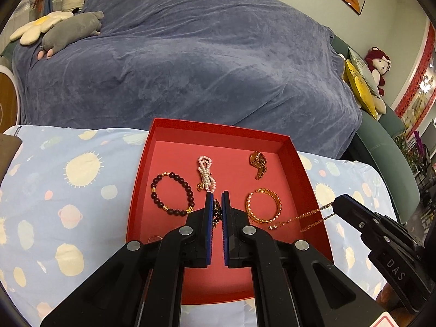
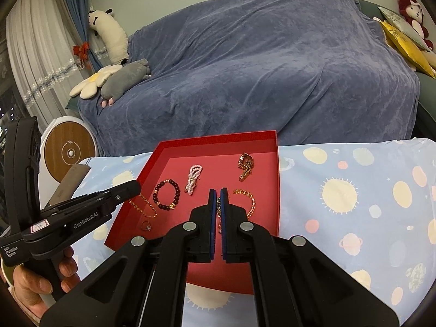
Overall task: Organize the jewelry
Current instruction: 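Carry both gold chains into the red box and open both tools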
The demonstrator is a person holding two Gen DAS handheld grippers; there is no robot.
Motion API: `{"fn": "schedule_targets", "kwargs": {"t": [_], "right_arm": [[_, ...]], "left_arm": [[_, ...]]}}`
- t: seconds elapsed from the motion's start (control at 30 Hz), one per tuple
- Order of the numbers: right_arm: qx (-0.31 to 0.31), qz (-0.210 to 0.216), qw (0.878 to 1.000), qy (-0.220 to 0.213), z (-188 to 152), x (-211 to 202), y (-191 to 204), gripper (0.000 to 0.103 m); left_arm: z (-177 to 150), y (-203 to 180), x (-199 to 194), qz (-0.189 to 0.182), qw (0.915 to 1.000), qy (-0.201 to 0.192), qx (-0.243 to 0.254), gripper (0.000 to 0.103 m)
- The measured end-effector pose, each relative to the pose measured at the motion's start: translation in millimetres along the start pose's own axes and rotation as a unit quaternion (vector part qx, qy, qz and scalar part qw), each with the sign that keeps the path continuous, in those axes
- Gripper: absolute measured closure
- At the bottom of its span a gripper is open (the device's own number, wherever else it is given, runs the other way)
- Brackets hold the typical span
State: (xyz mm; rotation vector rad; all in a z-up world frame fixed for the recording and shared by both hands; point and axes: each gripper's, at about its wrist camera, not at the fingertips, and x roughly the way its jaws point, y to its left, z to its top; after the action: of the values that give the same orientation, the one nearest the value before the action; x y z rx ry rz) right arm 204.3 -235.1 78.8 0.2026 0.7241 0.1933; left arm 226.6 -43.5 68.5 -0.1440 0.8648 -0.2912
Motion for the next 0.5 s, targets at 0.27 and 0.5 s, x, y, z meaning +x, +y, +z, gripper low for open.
{"fn": "schedule_targets", "kwargs": {"t": [0.27, 0.5], "right_arm": [[0.004, -0.001, 1.000, -0.002, 1.3, -0.4, -2.5, 0.101], [0.002, 0.007, 1.000, -0.003, 2.0, -0.6, 1.0, 0.101]], "left_arm": [[-1.9, -0.5, 0.9, -0.002, 1.0000, -0.001, -0.002, 0.100], [-1.6, -0.2, 1.4, -0.003, 1.0000, -0.001, -0.001, 0.100]]}}
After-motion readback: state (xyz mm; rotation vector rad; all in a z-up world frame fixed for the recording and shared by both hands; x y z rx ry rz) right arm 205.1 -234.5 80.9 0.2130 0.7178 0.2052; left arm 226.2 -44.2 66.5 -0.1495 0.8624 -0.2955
